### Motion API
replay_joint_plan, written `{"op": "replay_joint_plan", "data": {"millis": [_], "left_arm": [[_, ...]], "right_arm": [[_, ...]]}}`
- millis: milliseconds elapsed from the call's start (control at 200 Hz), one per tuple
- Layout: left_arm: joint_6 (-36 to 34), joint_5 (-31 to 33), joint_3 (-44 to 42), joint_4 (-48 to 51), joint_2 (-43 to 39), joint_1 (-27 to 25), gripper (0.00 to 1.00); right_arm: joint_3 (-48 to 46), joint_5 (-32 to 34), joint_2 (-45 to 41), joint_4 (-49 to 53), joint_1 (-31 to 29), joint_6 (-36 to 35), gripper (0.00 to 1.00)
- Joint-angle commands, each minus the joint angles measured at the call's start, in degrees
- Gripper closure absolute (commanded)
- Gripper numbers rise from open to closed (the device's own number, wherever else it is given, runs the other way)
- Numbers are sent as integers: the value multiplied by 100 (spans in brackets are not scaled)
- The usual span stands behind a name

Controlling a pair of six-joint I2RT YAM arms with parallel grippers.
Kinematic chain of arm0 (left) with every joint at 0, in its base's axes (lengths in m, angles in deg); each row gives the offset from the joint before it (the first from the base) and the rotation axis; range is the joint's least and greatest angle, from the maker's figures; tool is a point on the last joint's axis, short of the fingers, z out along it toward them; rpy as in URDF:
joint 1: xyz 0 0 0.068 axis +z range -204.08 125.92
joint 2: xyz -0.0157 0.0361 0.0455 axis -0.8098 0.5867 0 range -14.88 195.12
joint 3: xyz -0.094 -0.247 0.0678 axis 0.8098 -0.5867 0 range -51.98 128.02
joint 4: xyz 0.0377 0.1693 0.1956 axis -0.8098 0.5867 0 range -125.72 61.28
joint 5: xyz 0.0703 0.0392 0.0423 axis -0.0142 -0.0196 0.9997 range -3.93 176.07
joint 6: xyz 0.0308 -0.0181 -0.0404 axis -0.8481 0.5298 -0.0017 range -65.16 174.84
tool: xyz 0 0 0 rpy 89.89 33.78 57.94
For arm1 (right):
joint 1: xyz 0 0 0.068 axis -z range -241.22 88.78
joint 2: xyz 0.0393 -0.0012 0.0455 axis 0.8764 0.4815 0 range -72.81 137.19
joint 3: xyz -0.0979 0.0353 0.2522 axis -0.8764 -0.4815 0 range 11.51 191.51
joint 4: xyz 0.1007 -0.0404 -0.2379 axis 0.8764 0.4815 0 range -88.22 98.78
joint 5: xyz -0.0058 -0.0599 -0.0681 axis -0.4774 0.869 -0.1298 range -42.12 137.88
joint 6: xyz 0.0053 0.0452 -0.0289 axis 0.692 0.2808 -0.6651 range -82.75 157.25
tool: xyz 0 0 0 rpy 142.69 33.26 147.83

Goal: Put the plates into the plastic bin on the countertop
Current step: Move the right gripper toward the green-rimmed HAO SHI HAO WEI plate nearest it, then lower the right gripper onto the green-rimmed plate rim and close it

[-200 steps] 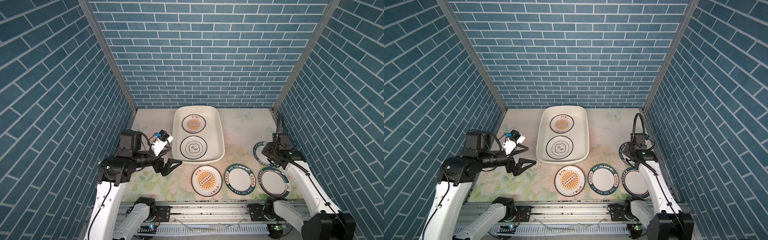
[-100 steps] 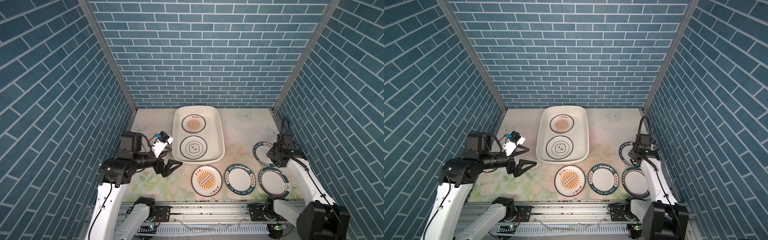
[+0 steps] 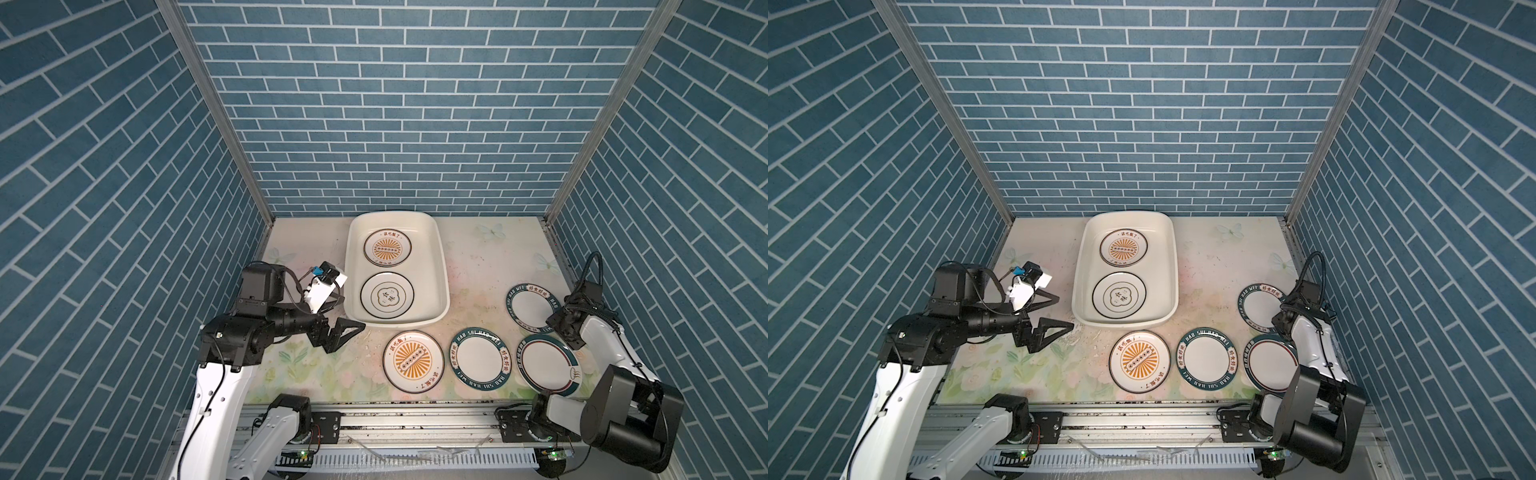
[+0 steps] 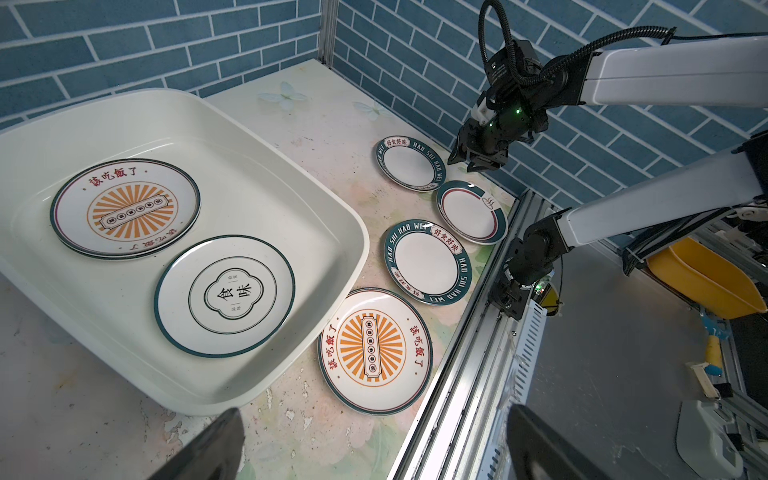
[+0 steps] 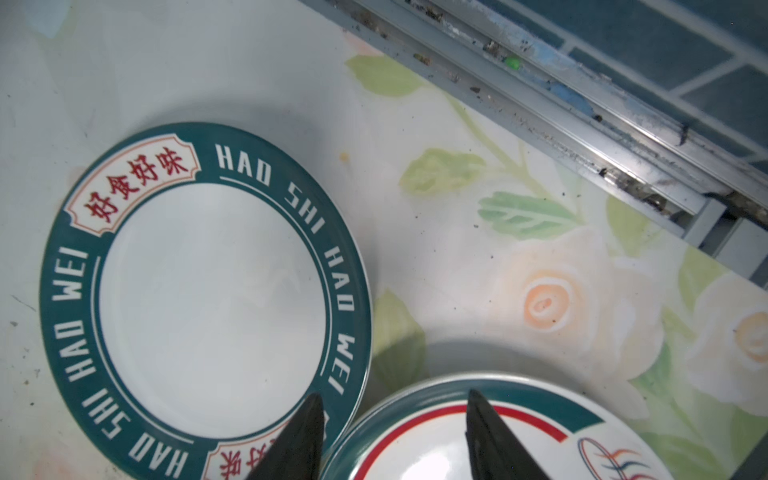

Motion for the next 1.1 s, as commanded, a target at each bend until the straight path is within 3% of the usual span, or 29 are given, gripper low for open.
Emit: {"op": "replay_joint_plan", "data": {"millis": [0,515,1095], "left_arm": [[-126,-30,177,208,-15,31,0],[-58,26,211,155,51,31,0],[-50,122,203,165,-57,32,0]], "right_arm": [[7,-147,85,-317,168,-225,44],[211,-1060,909,-984,499,-576,44],[277,-2371,1535,-1389,580,-599,53]]}}
